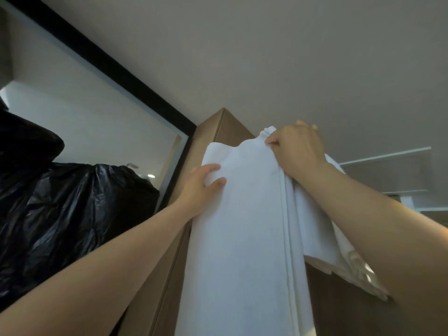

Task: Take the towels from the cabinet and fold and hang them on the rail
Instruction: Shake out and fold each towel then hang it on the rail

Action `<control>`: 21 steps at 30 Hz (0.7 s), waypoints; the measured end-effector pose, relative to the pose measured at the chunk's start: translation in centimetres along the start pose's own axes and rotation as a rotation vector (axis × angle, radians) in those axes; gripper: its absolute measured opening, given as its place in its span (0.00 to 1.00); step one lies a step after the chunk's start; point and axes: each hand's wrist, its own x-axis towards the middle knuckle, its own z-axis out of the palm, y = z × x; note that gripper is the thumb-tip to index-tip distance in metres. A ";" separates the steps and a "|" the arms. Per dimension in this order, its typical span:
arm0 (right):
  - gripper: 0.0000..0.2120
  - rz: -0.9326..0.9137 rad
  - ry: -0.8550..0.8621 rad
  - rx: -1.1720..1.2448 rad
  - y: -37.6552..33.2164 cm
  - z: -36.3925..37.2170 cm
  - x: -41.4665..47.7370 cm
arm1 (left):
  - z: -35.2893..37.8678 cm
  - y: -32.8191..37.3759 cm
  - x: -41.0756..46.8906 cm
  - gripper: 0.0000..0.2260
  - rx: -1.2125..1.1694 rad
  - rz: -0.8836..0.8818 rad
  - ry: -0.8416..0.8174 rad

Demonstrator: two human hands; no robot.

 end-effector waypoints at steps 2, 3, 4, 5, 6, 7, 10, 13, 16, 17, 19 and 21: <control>0.12 0.143 -0.060 0.043 0.5 0.6 1.0 | 0.9 0.0 1.3 0.17 -0.015 -0.005 -0.029; 0.12 0.225 -0.100 0.104 0.9 0.8 1.3 | 1.4 0.0 1.8 0.17 -0.023 -0.006 -0.035; 0.13 0.299 -0.135 0.165 1.0 1.0 1.5 | 2.0 -0.1 2.2 0.17 -0.029 -0.017 -0.042; 0.14 0.347 -0.172 0.196 1.1 1.0 1.6 | 2.4 -0.2 2.4 0.18 -0.040 -0.040 -0.051; 0.15 0.379 -0.219 0.196 1.1 1.0 1.6 | 2.7 -0.3 2.6 0.19 -0.049 -0.068 -0.069; 0.17 0.401 -0.264 0.180 1.1 1.0 1.6 | 2.9 -0.3 2.8 0.20 -0.051 -0.090 -0.091; 0.24 0.395 -0.358 0.134 0.5 0.8 1.1 | 2.8 0.0 3.4 0.18 -0.029 -0.097 -0.151; 0.30 0.342 -0.404 0.058 0.2 0.7 0.7 | 2.7 0.6 4.3 0.22 0.034 -0.130 -0.190; 0.30 0.280 -0.436 0.041 0.3 0.4 0.5 | 3.0 0.7 5.2 0.23 0.038 -0.189 -0.188; 0.31 0.265 -0.445 0.045 0.3 0.3 0.5 | 3.0 0.8 5.5 0.23 0.039 -0.209 -0.178; 0.32 0.244 -0.454 0.036 0.4 0.2 0.5 | 3.1 0.8 6.2 0.24 0.082 -0.242 -0.174; 0.32 0.228 -0.444 0.032 0.6 0.3 0.5 | 3.2 0.9 6.9 0.25 0.140 -0.259 -0.193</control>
